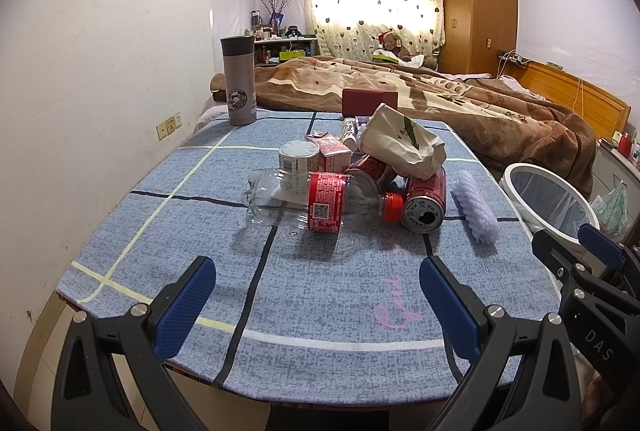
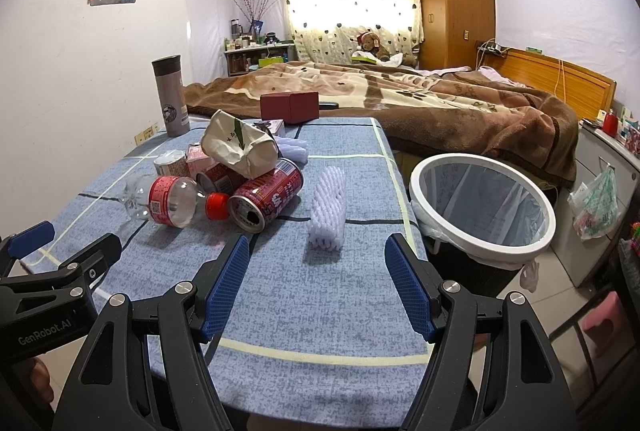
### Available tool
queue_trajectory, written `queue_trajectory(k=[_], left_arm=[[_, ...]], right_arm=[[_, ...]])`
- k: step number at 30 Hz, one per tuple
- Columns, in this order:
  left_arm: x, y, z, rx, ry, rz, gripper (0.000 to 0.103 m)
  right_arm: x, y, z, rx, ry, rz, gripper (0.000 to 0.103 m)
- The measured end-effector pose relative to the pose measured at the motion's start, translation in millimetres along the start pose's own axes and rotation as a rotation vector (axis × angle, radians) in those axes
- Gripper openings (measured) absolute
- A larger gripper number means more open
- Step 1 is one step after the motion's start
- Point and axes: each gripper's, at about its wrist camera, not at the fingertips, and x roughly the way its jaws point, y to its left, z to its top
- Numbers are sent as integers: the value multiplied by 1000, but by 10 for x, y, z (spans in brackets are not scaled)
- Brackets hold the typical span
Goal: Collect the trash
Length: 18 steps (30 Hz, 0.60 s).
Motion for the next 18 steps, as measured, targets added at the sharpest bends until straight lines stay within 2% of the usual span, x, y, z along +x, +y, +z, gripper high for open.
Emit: queue_trajectory(k=[18], left_arm=[[-6, -2, 8, 0, -1, 3, 103]], right_arm=[[-10, 3, 2, 0, 1, 2, 72]])
